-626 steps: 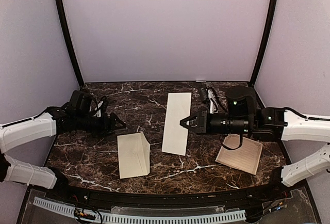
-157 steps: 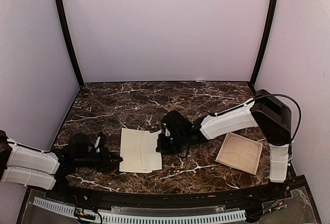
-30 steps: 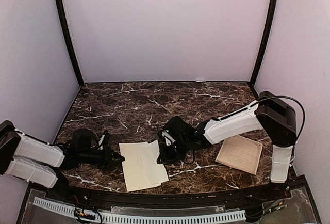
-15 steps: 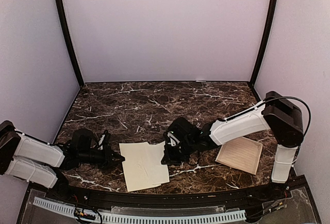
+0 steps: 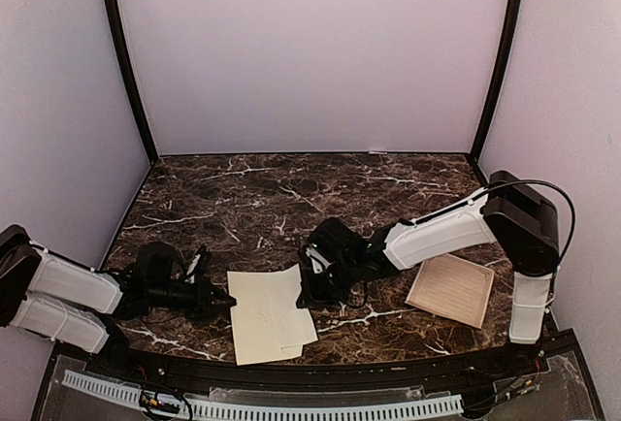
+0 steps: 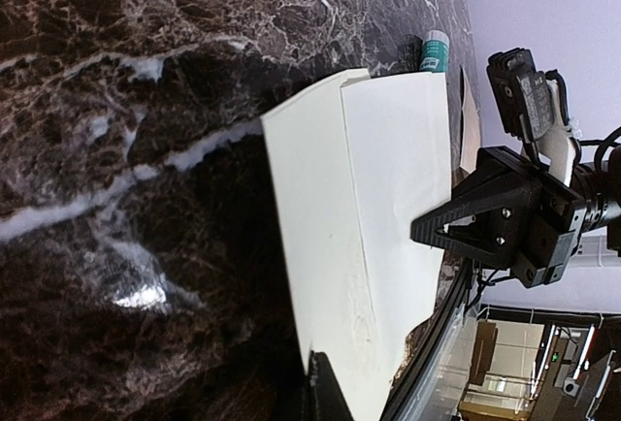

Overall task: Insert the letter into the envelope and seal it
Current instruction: Place the letter in the envelope.

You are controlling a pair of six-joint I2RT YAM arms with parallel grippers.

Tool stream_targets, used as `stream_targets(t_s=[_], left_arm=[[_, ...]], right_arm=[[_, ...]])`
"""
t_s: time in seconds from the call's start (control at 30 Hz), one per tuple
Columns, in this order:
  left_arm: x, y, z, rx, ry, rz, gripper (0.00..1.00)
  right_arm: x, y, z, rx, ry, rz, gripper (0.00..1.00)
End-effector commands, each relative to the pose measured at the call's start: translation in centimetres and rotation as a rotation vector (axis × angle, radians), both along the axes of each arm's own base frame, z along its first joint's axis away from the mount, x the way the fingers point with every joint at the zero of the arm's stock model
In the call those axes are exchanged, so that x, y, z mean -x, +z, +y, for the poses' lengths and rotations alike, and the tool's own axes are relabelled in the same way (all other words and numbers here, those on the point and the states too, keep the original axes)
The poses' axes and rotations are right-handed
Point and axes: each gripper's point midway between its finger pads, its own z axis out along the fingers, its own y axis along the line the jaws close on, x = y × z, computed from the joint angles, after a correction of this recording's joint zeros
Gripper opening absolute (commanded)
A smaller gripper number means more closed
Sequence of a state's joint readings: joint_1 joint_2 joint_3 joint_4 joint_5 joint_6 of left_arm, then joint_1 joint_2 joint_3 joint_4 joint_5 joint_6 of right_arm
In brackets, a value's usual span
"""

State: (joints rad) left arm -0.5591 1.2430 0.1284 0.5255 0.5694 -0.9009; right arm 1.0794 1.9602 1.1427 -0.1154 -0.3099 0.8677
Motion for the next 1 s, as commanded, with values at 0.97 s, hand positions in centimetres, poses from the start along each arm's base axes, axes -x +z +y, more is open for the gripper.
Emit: stream_targets(t_s=[0.97], left_arm=[[0.3,1.9,-1.2,0.047,-0.124,-0.131,0.0]], right_arm=[[1.2,0.1,0.0,-0.006,0.01,0.051,0.0]])
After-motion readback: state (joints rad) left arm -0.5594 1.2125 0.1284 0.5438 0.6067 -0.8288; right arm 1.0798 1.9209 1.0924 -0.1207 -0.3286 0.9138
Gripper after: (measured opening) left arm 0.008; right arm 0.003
